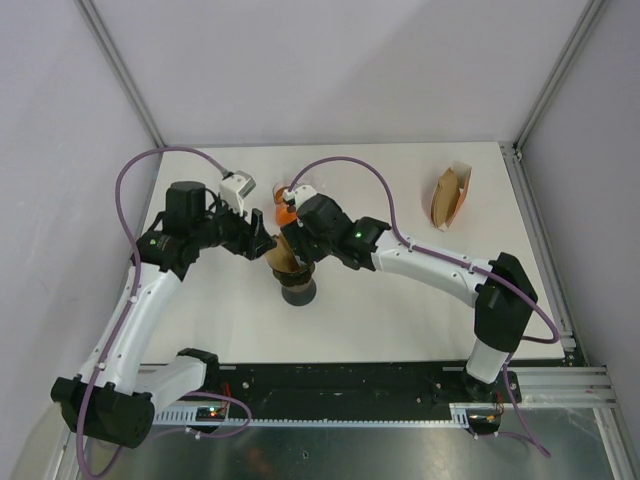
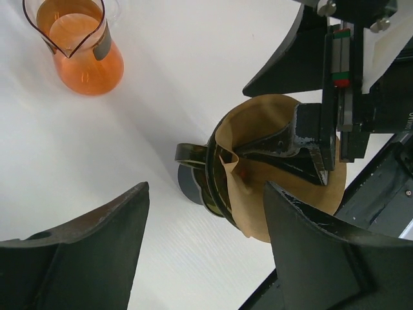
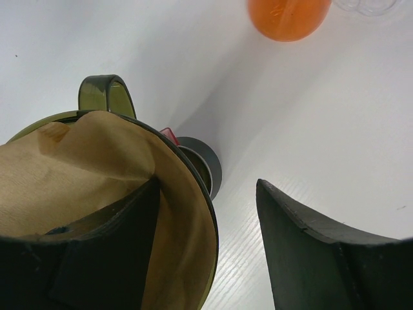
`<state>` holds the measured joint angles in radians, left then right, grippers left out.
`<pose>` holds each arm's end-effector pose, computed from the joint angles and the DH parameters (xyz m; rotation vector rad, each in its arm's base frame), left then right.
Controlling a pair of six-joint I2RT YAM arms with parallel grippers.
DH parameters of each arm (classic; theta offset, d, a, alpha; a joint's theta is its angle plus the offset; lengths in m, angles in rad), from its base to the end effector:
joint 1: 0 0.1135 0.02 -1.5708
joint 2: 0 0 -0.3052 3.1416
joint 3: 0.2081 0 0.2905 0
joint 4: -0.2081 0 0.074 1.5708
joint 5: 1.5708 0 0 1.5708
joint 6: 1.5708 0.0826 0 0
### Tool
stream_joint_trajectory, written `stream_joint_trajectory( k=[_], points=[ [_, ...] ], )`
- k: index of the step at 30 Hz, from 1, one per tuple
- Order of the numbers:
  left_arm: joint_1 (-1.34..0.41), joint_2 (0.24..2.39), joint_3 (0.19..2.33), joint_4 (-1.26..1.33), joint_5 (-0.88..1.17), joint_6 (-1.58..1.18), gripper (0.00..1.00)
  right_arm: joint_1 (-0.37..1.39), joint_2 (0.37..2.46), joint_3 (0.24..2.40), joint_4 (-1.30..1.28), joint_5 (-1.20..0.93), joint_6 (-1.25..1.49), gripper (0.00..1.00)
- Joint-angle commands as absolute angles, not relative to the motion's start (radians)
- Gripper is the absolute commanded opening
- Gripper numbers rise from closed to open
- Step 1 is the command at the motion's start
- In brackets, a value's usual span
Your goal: Place the coffee filter in the dripper
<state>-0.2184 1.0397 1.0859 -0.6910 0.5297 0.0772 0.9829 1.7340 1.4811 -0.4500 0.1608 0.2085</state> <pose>0.2474 -0.0977 0.3624 0.6104 2.1040 -0.6638 0.2764 0.3908 0.3011 -0.7893 2.1630 0.4448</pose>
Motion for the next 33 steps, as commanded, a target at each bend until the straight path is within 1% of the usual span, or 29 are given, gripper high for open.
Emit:
stream_joint_trajectory(
  k=[1, 6, 17, 27, 33],
  points=[
    [-0.222, 1.030, 1.068, -0.679, 0.509, 0.093, 0.75, 0.991, 1.689, 1.509, -0.463, 0.198, 0.182, 0.66],
    [-0.223, 1.042, 1.062, -0.677, 0.490, 0.105, 0.75, 0.991, 1.686, 1.540, -0.459, 0.193, 0.160, 0.68],
    [-0.223, 1.026, 1.098, -0.679, 0.520, 0.106, 0.75, 0.983, 1.654, 1.543, -0.419, 0.153, 0.142, 0.74],
    [-0.223, 1.033, 1.101, -0.679, 0.506, 0.112, 0.75, 0.980, 1.636, 1.546, -0.407, 0.121, 0.132, 0.81],
    [-0.223, 1.027, 1.117, -0.683, 0.514, 0.114, 0.76, 0.977, 1.615, 1.555, -0.404, 0.113, 0.115, 0.89]
  ],
)
